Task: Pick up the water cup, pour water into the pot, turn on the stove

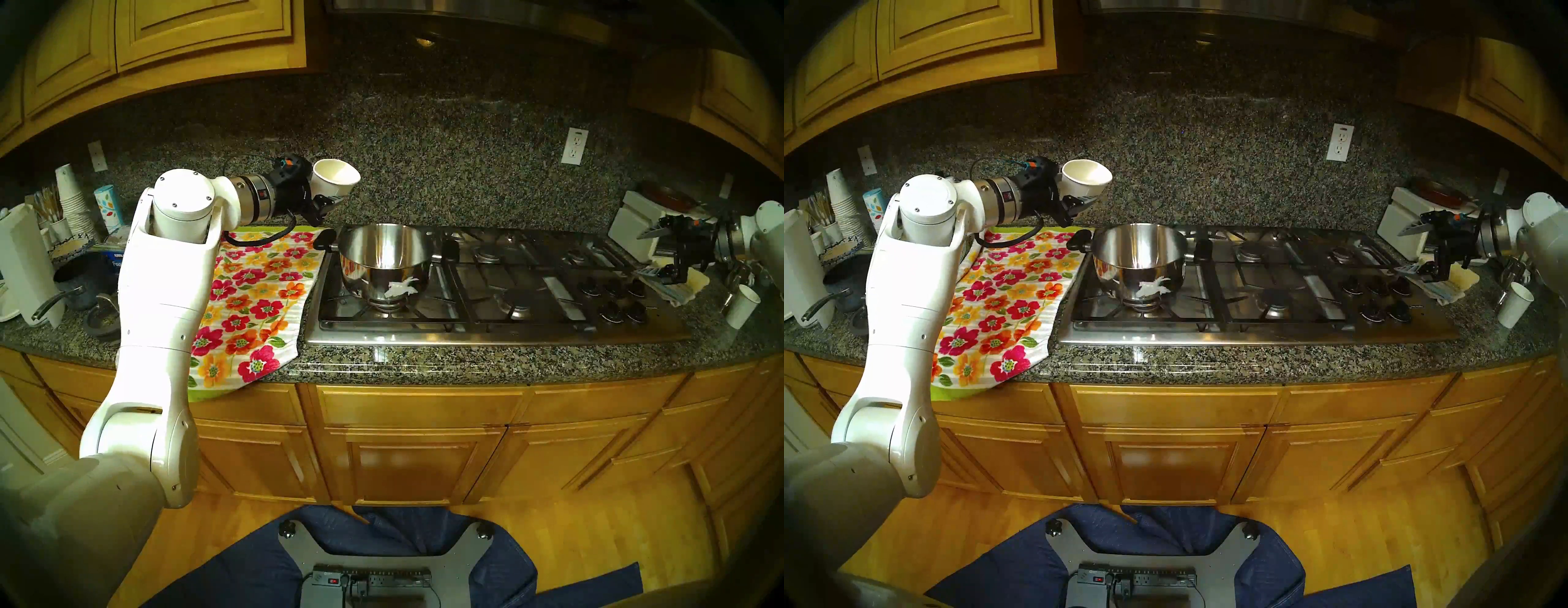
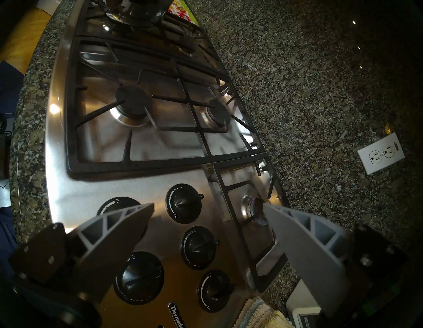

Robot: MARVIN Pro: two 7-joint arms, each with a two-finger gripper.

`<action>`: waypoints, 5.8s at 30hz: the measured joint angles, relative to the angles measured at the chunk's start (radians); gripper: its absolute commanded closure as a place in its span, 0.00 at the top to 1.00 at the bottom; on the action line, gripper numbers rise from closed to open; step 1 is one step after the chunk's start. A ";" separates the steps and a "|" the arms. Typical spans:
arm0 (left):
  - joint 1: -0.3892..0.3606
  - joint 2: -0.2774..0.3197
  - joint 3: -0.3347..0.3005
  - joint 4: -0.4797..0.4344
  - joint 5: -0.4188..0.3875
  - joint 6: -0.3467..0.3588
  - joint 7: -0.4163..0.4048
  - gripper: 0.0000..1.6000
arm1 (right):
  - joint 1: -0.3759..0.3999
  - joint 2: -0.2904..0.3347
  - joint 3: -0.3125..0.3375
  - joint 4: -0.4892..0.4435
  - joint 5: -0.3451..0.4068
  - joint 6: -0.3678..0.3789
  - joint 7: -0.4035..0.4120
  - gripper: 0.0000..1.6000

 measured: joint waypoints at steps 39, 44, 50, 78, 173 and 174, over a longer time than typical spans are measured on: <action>-0.022 0.000 0.095 0.061 0.156 -0.213 0.036 0.49 | 0.000 0.001 0.000 0.000 0.000 0.000 0.000 1.00; -0.021 0.001 0.103 0.060 0.180 -0.252 0.047 0.48 | 0.000 0.001 0.000 0.000 0.000 0.000 0.000 1.00; -0.020 0.005 0.105 0.067 0.207 -0.300 0.063 0.47 | 0.000 0.001 0.000 0.000 0.000 0.000 0.000 1.00; -0.021 0.027 0.110 0.087 0.310 -0.513 0.117 0.47 | 0.000 0.001 0.000 0.000 0.000 -0.001 -0.001 1.00; -0.033 0.029 0.157 0.068 0.845 -0.989 0.419 0.46 | 0.000 0.001 0.000 0.000 0.000 -0.001 -0.001 1.00; -0.034 0.030 0.157 0.068 0.855 -0.994 0.428 0.46 | 0.000 0.001 0.000 0.000 0.000 -0.001 -0.001 1.00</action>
